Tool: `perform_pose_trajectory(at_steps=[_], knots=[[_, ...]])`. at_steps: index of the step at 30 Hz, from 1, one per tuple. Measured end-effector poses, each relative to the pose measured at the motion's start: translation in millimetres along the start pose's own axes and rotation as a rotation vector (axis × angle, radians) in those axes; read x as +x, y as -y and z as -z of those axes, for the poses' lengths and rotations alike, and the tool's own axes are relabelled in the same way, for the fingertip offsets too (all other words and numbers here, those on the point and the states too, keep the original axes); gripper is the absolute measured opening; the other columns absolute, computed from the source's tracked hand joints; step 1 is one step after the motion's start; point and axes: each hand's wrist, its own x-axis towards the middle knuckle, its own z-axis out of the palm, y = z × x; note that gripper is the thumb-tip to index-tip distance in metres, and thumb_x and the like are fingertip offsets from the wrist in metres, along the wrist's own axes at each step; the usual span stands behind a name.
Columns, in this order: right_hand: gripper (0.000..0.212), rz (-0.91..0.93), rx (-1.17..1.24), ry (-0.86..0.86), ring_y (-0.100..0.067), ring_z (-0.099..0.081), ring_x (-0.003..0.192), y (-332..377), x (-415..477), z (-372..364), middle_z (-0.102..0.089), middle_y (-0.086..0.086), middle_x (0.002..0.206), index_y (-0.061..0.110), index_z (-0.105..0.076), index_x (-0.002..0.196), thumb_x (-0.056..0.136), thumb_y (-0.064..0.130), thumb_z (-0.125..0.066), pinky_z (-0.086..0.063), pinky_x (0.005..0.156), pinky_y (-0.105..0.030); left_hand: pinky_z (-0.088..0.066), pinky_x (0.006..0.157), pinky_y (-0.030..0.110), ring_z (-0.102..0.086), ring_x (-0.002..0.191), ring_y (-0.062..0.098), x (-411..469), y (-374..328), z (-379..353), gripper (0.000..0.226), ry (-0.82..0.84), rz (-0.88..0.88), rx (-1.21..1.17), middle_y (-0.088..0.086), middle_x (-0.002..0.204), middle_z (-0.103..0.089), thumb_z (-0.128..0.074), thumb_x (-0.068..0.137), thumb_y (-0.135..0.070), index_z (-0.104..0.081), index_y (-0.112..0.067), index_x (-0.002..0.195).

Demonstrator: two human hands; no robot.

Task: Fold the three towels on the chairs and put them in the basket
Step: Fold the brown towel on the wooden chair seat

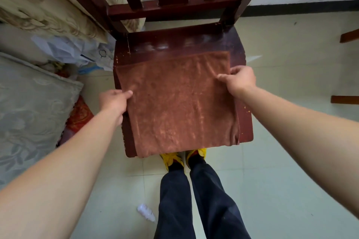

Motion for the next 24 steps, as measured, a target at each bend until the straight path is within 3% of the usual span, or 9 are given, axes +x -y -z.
perform_pose_trajectory(at_steps=[4,6,7,9,13,15,17,20,24], knots=[[0.021,0.036,-0.029,-0.082,-0.018,-0.063,0.088,19,23,0,-0.068,-0.003,0.092,0.018,-0.061,0.079,0.079,0.033,-0.076,-0.048,0.084,-0.029,-0.054,0.086,0.036,-0.066,0.091,0.023,18,-32,-5,0.015,-0.04,-0.074,-0.031,0.006,0.1,-0.068,-0.075,0.081,-0.017,-0.06,-0.014,0.084],[0.017,0.013,0.014,-0.136,-0.02,-0.063,0.088,22,31,9,-0.069,-0.004,0.094,0.021,-0.065,0.087,0.081,0.033,-0.074,-0.049,0.087,-0.029,-0.055,0.082,0.036,-0.068,0.09,0.024,26,-44,-4,0.016,-0.062,-0.103,-0.021,0.008,0.098,-0.072,-0.077,0.075,-0.019,-0.066,-0.013,0.085],[0.016,0.004,0.021,-0.145,-0.02,-0.062,0.084,23,35,14,-0.067,-0.003,0.09,0.02,-0.065,0.086,0.081,0.033,-0.074,-0.051,0.086,-0.03,-0.053,0.078,0.034,-0.067,0.088,0.022,27,-49,-5,0.009,-0.076,-0.118,-0.014,0.006,0.095,-0.071,-0.074,0.076,-0.017,-0.065,-0.018,0.077],[0.019,0.009,0.021,-0.161,-0.022,-0.063,0.08,29,44,21,-0.066,-0.002,0.083,0.02,-0.061,0.076,0.079,0.034,-0.074,-0.055,0.083,-0.034,-0.053,0.075,0.032,-0.063,0.084,0.019,27,-64,-9,0.021,-0.091,-0.155,0.001,0.003,0.09,-0.067,-0.064,0.083,-0.009,-0.061,-0.021,0.066],[0.026,0.038,0.012,-0.178,-0.027,-0.068,0.088,48,59,26,-0.069,-0.004,0.088,0.021,-0.055,0.067,0.079,0.034,-0.073,-0.056,0.083,-0.038,-0.054,0.082,0.032,-0.062,0.088,0.018,34,-85,-23,0.014,-0.085,-0.19,-0.025,0.003,0.095,-0.065,-0.056,0.091,-0.012,-0.063,-0.022,0.085],[0.021,0.038,-0.023,-0.177,-0.026,-0.066,0.093,56,70,22,-0.067,-0.004,0.094,0.021,-0.058,0.075,0.08,0.035,-0.073,-0.054,0.087,-0.037,-0.056,0.086,0.034,-0.064,0.094,0.02,45,-88,-30,0.005,-0.083,-0.168,-0.024,0.004,0.1,-0.065,-0.062,0.09,-0.022,-0.062,-0.019,0.094],[0.023,0.071,-0.131,-0.172,-0.028,-0.064,0.1,57,72,19,-0.068,-0.005,0.102,0.019,-0.065,0.095,0.081,0.037,-0.072,-0.052,0.089,-0.036,-0.054,0.088,0.035,-0.063,0.094,0.019,48,-87,-32,0.024,-0.11,-0.157,0.02,0.002,0.103,-0.064,-0.067,0.087,-0.032,-0.06,-0.015,0.102],[0.038,0.149,-0.261,-0.185,-0.031,-0.062,0.106,51,68,17,-0.068,-0.006,0.11,0.021,-0.061,0.112,0.082,0.043,-0.067,-0.049,0.089,-0.035,-0.054,0.089,0.035,-0.061,0.092,0.018,49,-85,-34,0.022,-0.139,-0.169,0.098,0.001,0.098,-0.061,-0.07,0.085,-0.034,-0.054,-0.019,0.078],[0.046,0.132,-0.216,-0.163,-0.028,-0.063,0.106,42,53,27,-0.068,-0.002,0.111,0.026,-0.057,0.116,0.078,0.049,-0.068,-0.05,0.092,-0.042,-0.054,0.081,0.036,-0.067,0.091,0.028,31,-79,-31,0.024,-0.15,-0.128,0.146,0.008,0.094,-0.066,-0.072,0.082,-0.032,-0.055,-0.016,0.078]])
